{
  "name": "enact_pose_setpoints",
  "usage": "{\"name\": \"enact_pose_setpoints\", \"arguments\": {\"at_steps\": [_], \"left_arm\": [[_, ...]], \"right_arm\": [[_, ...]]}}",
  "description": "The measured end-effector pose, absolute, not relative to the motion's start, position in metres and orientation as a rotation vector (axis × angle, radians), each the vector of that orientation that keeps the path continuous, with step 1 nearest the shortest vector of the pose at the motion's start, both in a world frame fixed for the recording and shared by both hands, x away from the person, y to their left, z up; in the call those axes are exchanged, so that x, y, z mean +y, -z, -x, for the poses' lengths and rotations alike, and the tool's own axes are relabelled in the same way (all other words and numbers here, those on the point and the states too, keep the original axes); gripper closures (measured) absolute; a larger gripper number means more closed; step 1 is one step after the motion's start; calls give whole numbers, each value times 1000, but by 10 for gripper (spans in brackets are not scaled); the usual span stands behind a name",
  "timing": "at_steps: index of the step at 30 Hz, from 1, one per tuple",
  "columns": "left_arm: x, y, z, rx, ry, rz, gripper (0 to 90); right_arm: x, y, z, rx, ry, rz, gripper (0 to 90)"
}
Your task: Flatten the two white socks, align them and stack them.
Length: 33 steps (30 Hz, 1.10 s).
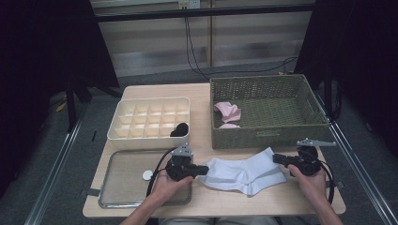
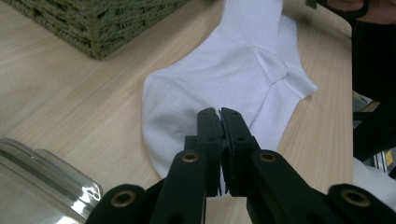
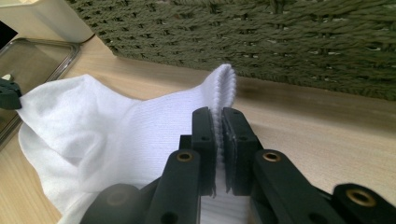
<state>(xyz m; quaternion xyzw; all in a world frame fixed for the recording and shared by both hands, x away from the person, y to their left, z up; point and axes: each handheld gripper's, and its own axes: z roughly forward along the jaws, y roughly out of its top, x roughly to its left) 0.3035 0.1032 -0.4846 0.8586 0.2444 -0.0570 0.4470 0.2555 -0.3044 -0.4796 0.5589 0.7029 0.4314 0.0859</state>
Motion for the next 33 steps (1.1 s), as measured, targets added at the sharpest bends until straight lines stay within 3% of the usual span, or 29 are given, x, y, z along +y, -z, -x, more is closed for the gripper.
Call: {"name": "enact_pose_setpoints", "arguments": {"at_steps": [15,25,30,33], "left_arm": [[107,466,-291,564,194,-2061,885],[99,480,-288,546,192,-2171,880],[105,480,-293,583,191,-2135,749],[112,480,-300,617,176,-2103,758]], "right_arm": [[-317,459,-232,2047,-1361,-1675,844],[-309,475,-225,2135,-1266,-1683,844],[-309,481,-228,2160,-1194,-1706,842],[-309,485,-229,2178,-1158,-1707,841]]}}
